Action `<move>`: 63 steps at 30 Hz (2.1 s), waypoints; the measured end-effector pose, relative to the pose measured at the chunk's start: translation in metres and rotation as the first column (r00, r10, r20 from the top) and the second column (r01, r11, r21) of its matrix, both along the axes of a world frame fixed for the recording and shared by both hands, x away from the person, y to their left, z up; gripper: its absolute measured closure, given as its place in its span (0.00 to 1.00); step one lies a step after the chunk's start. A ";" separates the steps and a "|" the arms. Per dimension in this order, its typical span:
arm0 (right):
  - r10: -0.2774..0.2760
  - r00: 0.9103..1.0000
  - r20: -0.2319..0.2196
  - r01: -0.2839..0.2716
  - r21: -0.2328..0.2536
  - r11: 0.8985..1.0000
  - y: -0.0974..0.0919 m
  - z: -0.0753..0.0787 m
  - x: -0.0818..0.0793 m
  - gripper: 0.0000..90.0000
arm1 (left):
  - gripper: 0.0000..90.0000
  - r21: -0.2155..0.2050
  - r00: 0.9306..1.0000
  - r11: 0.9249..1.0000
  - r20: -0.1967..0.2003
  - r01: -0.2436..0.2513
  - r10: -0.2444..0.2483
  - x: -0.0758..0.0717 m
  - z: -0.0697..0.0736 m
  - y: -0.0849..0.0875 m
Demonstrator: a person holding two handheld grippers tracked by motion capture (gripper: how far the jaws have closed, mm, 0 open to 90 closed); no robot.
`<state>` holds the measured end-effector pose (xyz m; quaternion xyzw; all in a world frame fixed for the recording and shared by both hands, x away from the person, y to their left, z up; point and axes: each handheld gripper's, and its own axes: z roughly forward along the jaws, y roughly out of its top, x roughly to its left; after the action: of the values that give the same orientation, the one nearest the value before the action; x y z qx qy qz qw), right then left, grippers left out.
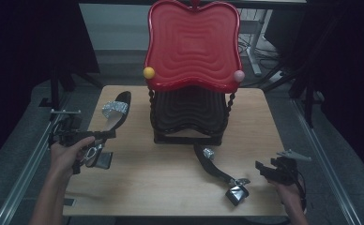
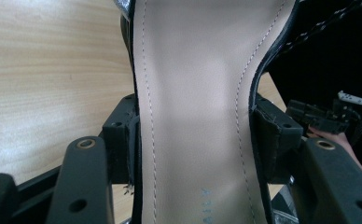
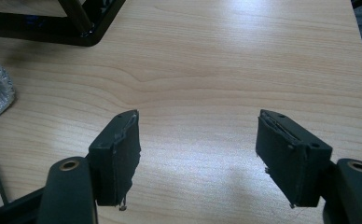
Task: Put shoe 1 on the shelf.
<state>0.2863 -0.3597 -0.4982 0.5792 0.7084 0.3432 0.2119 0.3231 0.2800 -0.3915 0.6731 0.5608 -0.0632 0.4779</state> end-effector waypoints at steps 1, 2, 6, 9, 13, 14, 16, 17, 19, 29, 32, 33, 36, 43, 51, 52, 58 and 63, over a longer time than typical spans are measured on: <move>0.000 1.000 0.000 0.000 0.000 1.000 0.000 0.000 0.000 0.34 | 0.47 -0.006 1.000 1.000 0.003 -0.003 0.003 0.001 0.002 0.000; 0.000 1.000 0.000 0.000 0.000 1.000 0.000 0.000 0.000 0.34 | 0.47 -0.010 1.000 1.000 0.005 -0.002 0.002 0.002 0.003 0.001; 0.000 1.000 -0.002 0.000 -0.001 1.000 -0.001 0.000 0.000 0.34 | 0.47 -0.019 1.000 1.000 0.011 -0.006 0.006 0.006 0.008 0.002; 0.000 1.000 -0.006 0.000 -0.001 1.000 -0.001 0.000 0.000 0.34 | 0.47 -0.016 1.000 1.000 0.011 -0.011 0.012 0.011 0.013 0.004; -0.002 1.000 -0.004 0.002 -0.001 1.000 0.000 -0.001 0.000 0.34 | 0.47 -0.016 1.000 1.000 0.019 -0.014 0.014 0.016 0.020 0.005; -0.002 1.000 -0.004 0.002 -0.001 1.000 0.000 -0.001 0.000 0.34 | 0.47 -0.019 1.000 1.000 0.022 -0.014 0.015 0.016 0.022 0.005; -0.001 1.000 -0.007 0.001 -0.003 1.000 -0.001 -0.001 0.000 0.34 | 0.47 -0.027 0.999 0.999 0.034 -0.016 0.017 0.019 0.027 0.004; -0.001 1.000 -0.007 0.001 -0.003 1.000 -0.001 -0.001 0.000 0.34 | 0.47 -0.030 0.999 0.999 0.038 -0.016 0.017 0.019 0.029 0.004; -0.002 1.000 -0.007 0.002 -0.002 1.000 -0.001 -0.001 0.001 0.34 | 0.47 -0.040 0.998 0.999 0.053 -0.016 0.018 0.021 0.036 0.002; -0.004 1.000 -0.004 0.004 0.002 1.000 -0.001 -0.001 0.000 0.34 | 0.47 -0.084 0.995 0.996 0.101 -0.013 0.021 0.026 0.066 -0.002; -0.001 1.000 -0.004 0.001 0.001 1.000 -0.001 -0.001 0.001 0.34 | 0.47 -0.093 0.993 0.996 0.118 -0.014 0.025 0.029 0.080 -0.004; 0.000 1.000 -0.008 0.000 0.002 1.000 -0.001 -0.001 0.000 0.34 | 0.47 -0.096 0.992 0.995 0.125 -0.012 0.024 0.030 0.084 -0.005; -0.002 1.000 -0.008 0.002 0.005 1.000 0.000 -0.001 0.000 0.34 | 0.47 -0.113 0.989 0.993 0.144 -0.015 0.031 0.033 0.097 -0.007; 0.001 1.000 -0.014 -0.001 0.005 1.000 -0.001 -0.001 0.001 0.34 | 0.47 -0.126 0.987 0.992 0.160 -0.001 0.022 0.044 0.122 -0.019; 0.000 1.000 -0.016 0.000 0.009 1.000 -0.001 -0.002 0.001 0.34 | 0.47 -0.105 0.984 0.994 0.178 0.003 0.016 0.060 0.152 -0.034; -0.001 1.000 -0.014 0.001 0.009 1.000 -0.001 -0.002 0.001 0.34 | 0.47 -0.105 0.983 0.994 0.181 0.003 0.016 0.061 0.155 -0.035; -0.001 1.000 -0.018 0.001 0.009 1.000 -0.003 -0.003 0.002 0.34 | 0.47 -0.141 0.976 0.990 0.214 -0.005 0.035 0.071 0.180 -0.042; -0.004 1.000 -0.020 0.004 0.010 1.000 -0.003 -0.003 0.002 0.34 | 0.47 -0.146 0.973 0.989 0.229 0.009 0.025 0.077 0.197 -0.056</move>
<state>0.2883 -0.3631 -0.5011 0.5851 0.7077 0.3403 0.2025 0.3996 0.2236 -0.1941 0.6367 0.4985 -0.0238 0.5879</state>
